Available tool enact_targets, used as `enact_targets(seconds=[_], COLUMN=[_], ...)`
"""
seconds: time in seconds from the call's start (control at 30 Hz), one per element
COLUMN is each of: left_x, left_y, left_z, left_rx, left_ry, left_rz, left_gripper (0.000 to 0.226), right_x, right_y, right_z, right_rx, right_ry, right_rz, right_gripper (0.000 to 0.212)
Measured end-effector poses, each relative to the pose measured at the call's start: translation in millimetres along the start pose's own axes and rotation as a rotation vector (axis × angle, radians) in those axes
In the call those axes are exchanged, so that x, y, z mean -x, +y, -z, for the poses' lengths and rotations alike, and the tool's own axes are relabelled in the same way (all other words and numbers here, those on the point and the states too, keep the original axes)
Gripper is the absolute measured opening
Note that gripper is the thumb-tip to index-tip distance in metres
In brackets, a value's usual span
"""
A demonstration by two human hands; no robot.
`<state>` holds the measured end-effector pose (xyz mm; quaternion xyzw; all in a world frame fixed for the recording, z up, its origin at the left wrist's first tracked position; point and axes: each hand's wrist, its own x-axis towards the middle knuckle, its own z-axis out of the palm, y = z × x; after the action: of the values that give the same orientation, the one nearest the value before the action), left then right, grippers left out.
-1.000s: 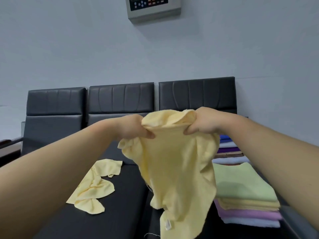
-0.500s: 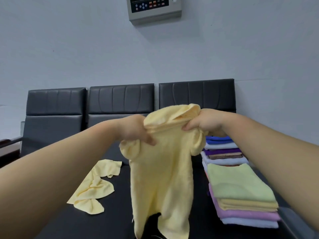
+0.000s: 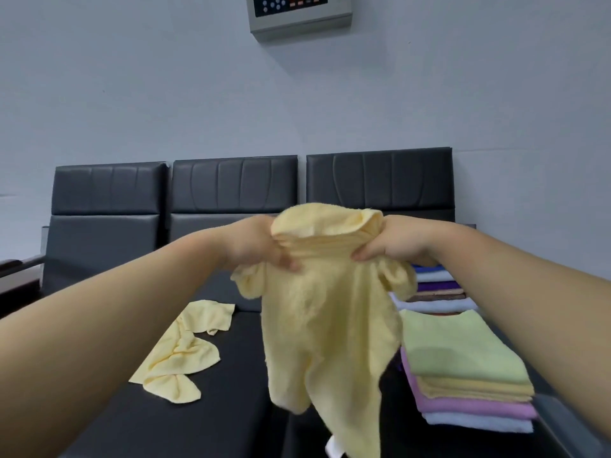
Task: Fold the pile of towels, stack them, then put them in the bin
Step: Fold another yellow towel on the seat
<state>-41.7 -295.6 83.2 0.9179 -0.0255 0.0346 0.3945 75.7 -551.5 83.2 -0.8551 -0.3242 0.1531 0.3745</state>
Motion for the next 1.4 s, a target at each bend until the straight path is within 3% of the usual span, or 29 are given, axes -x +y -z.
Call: enact_targets(seconds=[0.07, 0.13, 0.2, 0.3, 0.33, 0.43, 0.5, 0.63, 0.8, 0.93, 1.03, 1.2, 1.3, 1.4], left_x=[-3, -7, -8, -10, -9, -9, -12, -35, -56, -52, -40, -29, -27, -26], left_y=[-3, -6, -12, -16, -15, -18, -28, -47, -51, -47, -54, -93, -140, -178], left_z=[-1, 1, 7, 5, 3, 1, 3, -5, -11, -17, -26, -67, -98, -128], left_rx=[-0.356, -0.393, -0.157, 0.272, 0.331, 0.375, 0.161, -0.543, -0.621, -0.597, -0.565, -0.52, -0.342, -0.243], left_ry=[0.004, 0.085, 0.108, 0.097, 0.095, -0.036, -0.117, 0.05, 0.406, 0.473, 0.36, 0.017, -0.233, -0.389], left_rz=[0.094, 0.134, 0.099, 0.033, 0.01, 0.001, 0.048, 0.146, 0.112, 0.062, 0.057, 0.158, 0.266, 0.32], left_gripper=[0.019, 0.014, 0.023, 0.027, 0.028, 0.036, 0.04, 0.041, 0.024, 0.026, 0.029, 0.029, 0.043, 0.043], right_x=[-2, -3, -3, -4, -4, -5, -8, -37, -61, -62, -49, -29, -29, -36], right_y=[5, 9, 11, 11, 10, 10, 12, 23, 32, 39, 52, 91, 127, 162], right_z=[-3, -8, -11, -13, -13, -10, -13, -29, -32, -27, -33, -76, -106, -136], right_rx=[-0.059, -0.146, -0.191, -0.065, -0.013, 0.177, 0.318, 0.591, 0.588, 0.676, 0.591, 0.475, 0.445, 0.416], right_ry=[0.021, 0.025, 0.037, -0.004, -0.028, -0.067, -0.049, 0.087, 0.465, 0.601, 0.463, 0.0, -0.265, -0.325], right_rz=[0.03, 0.043, 0.03, -0.001, -0.007, 0.001, 0.0, 0.055, 0.107, 0.186, 0.183, 0.008, -0.253, -0.378], right_gripper=[0.034, 0.029, 0.038, 0.074, 0.07, 0.032, 0.019, 0.009, 0.012, 0.02, 0.023, 0.021, 0.05, 0.092])
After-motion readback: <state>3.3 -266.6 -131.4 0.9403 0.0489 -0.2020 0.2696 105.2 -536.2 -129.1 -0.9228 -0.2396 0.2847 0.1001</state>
